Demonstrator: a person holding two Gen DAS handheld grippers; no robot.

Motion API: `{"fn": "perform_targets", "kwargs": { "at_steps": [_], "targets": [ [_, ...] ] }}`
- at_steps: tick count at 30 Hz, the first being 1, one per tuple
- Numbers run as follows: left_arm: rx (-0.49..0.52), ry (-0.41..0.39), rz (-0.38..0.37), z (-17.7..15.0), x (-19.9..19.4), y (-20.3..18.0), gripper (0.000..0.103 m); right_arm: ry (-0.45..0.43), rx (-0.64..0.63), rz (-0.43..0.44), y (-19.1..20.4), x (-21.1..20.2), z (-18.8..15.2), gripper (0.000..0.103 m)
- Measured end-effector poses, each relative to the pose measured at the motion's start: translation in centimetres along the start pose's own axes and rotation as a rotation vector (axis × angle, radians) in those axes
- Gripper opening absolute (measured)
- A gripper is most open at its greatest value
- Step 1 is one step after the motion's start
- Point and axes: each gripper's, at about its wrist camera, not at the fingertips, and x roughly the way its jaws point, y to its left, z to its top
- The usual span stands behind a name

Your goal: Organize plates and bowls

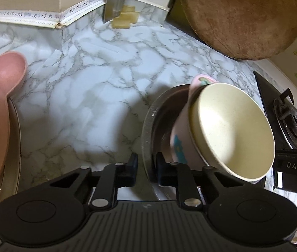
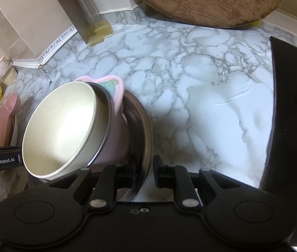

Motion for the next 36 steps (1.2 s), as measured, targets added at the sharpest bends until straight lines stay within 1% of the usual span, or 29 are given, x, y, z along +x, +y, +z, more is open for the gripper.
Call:
{"fn": "perform_targets", "kwargs": {
  "at_steps": [9,14,20,30,33,36],
  "targets": [
    [0.038,-0.009,0.014,0.1,-0.1,-0.3,0.011,0.000,0.012,-0.033,0.6,0.0,0.2,0.013],
    [0.039,-0.020,0.012,0.3,-0.6,-0.4,0.011,0.000,0.012,-0.030,0.7,-0.3,0.3,0.013],
    [0.051,-0.044,0.015,0.5,-1.5,-0.5,0.011,-0.029,-0.003,-0.038,1.4,-1.0,0.4,0.013],
    [0.030,-0.077,0.007,0.9,-5.1,0.5,0.011,-0.064,-0.025,-0.046,4.0,-3.6,1.2,0.013],
    [0.007,-0.085,0.008,1.0,-6.5,1.4,0.011,-0.073,-0.040,-0.050,5.4,-4.3,1.6,0.013],
    [-0.016,-0.099,0.020,1.0,-7.9,2.4,0.011,-0.086,-0.060,-0.032,6.9,-5.0,1.9,0.013]
  ]
}}
